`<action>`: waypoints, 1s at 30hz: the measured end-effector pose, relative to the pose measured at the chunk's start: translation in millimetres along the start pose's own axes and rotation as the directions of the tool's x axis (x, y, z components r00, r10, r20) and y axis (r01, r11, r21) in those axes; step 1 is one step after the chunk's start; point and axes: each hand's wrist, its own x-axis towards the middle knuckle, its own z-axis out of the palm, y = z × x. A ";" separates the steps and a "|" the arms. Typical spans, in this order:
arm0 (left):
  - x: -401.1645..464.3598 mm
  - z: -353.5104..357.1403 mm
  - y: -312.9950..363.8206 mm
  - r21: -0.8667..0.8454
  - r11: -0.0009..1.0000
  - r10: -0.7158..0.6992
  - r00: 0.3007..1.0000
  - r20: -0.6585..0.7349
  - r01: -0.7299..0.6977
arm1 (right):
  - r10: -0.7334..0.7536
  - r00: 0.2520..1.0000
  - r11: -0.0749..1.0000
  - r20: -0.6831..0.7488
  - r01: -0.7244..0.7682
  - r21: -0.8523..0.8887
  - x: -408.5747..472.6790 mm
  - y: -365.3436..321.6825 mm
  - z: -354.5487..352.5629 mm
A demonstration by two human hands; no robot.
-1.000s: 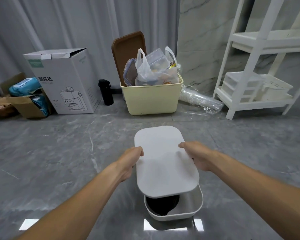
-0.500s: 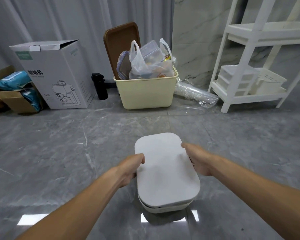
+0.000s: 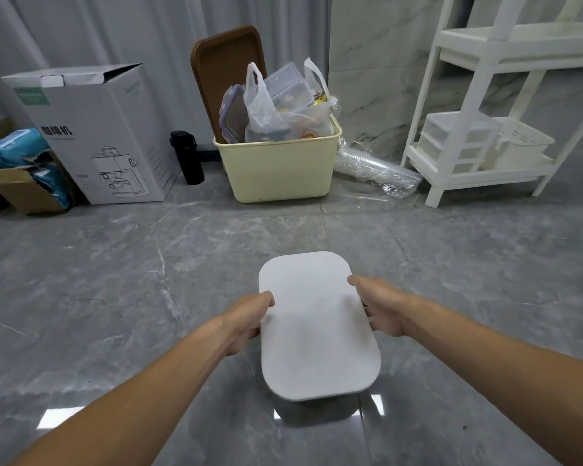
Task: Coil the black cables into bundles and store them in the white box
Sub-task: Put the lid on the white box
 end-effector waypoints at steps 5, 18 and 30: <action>11.6 0.8 -3.7 0.336 0.920 0.254 0.960 -0.115 -0.203 | -0.069 0.996 0.990 -0.065 0.060 -0.130 5.8 -1.1 2.8; 43.6 0.4 -9.6 0.930 0.274 0.554 0.831 0.055 -0.244 | -0.623 0.779 0.246 0.074 0.285 -0.926 48.5 2.3 5.6; 66.2 8.1 -8.9 0.870 0.419 0.492 0.870 0.021 -0.258 | -0.555 0.829 0.345 0.071 0.307 -0.887 70.3 -2.7 20.4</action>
